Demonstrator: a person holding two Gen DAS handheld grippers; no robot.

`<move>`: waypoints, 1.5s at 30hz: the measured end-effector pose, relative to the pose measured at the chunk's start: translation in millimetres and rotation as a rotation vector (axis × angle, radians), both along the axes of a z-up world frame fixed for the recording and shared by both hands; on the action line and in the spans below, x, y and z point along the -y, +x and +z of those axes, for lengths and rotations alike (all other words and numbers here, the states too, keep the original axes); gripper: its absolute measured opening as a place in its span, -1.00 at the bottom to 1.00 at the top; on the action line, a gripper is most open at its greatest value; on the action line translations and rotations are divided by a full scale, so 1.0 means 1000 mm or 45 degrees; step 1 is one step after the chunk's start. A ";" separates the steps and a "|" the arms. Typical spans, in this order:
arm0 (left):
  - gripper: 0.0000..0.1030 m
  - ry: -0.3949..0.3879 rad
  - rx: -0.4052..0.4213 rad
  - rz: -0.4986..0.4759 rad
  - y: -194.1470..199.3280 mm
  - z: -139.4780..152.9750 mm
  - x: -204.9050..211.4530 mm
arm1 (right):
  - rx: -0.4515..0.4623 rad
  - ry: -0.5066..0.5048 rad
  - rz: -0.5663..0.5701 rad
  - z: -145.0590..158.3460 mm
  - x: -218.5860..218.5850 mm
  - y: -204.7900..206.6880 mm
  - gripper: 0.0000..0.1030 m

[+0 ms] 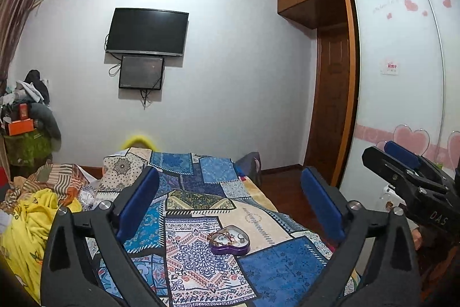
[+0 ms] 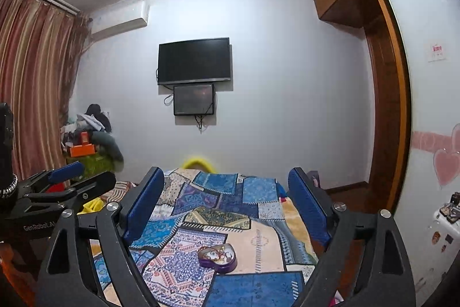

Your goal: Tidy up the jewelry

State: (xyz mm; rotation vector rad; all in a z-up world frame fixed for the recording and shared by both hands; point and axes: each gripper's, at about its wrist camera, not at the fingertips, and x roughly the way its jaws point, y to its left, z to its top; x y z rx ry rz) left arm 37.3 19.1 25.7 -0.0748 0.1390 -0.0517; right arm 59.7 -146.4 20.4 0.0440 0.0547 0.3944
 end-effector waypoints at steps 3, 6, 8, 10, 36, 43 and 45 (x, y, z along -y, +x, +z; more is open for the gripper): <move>0.94 -0.004 -0.001 0.006 -0.001 -0.001 0.000 | -0.019 0.002 0.006 -0.001 0.001 -0.002 0.67; 0.95 -0.010 -0.005 0.013 -0.003 -0.003 0.000 | -0.026 -0.002 0.011 -0.003 0.005 -0.005 0.67; 0.95 -0.012 -0.008 0.014 -0.005 -0.003 0.000 | -0.024 -0.010 0.009 -0.004 0.005 -0.007 0.67; 0.96 -0.013 -0.011 0.018 -0.003 -0.004 0.001 | -0.024 -0.015 0.011 -0.004 0.009 -0.009 0.67; 0.97 0.000 -0.031 0.015 -0.001 -0.007 0.002 | -0.074 -0.039 0.024 -0.008 0.010 -0.006 0.68; 0.97 0.005 -0.043 0.015 0.000 -0.009 0.004 | -0.086 -0.043 0.025 -0.012 0.009 -0.004 0.68; 0.97 0.001 -0.044 0.015 0.000 -0.008 0.004 | -0.089 -0.046 0.025 -0.012 0.008 -0.003 0.67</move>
